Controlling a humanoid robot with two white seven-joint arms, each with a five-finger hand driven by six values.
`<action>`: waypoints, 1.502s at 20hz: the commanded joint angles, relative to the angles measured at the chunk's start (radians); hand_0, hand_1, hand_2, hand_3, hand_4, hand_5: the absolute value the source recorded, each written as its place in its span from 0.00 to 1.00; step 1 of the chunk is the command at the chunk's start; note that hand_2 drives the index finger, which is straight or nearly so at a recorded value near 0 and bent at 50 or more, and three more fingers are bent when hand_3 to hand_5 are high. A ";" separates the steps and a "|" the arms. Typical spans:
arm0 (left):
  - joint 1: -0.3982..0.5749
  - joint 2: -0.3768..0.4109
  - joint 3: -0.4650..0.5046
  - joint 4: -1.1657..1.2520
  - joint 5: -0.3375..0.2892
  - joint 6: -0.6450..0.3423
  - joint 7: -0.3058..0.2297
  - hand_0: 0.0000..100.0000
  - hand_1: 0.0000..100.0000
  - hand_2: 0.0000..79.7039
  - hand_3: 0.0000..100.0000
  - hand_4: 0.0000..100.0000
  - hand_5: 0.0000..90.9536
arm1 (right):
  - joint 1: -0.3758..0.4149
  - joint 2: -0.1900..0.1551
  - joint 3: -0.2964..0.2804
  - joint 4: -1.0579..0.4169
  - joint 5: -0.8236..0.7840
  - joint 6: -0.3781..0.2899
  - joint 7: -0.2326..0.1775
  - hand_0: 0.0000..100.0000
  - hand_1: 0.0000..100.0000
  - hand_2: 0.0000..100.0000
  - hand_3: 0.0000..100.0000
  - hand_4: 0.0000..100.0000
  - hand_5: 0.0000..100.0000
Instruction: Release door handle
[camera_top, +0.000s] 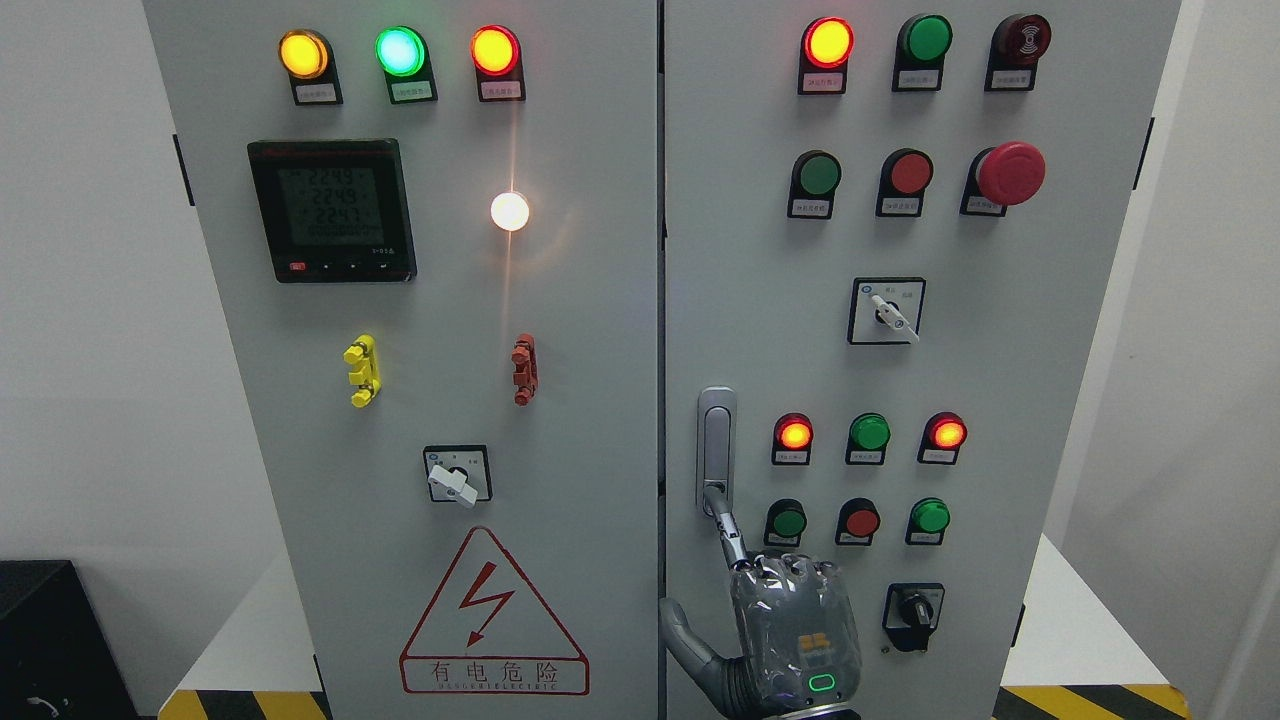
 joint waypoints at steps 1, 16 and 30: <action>-0.026 0.000 0.000 0.029 0.000 0.000 0.000 0.12 0.56 0.00 0.00 0.00 0.00 | -0.003 0.000 -0.009 0.007 -0.002 0.002 0.001 0.31 0.24 0.03 1.00 1.00 1.00; -0.026 0.000 0.000 0.029 0.000 0.000 0.000 0.12 0.56 0.00 0.00 0.00 0.00 | -0.004 0.000 -0.018 0.025 -0.006 0.001 0.004 0.31 0.24 0.03 1.00 1.00 1.00; -0.028 0.000 0.000 0.029 0.000 0.000 0.000 0.12 0.56 0.00 0.00 0.00 0.00 | -0.003 0.000 -0.012 0.039 -0.008 -0.001 0.008 0.32 0.24 0.05 1.00 1.00 1.00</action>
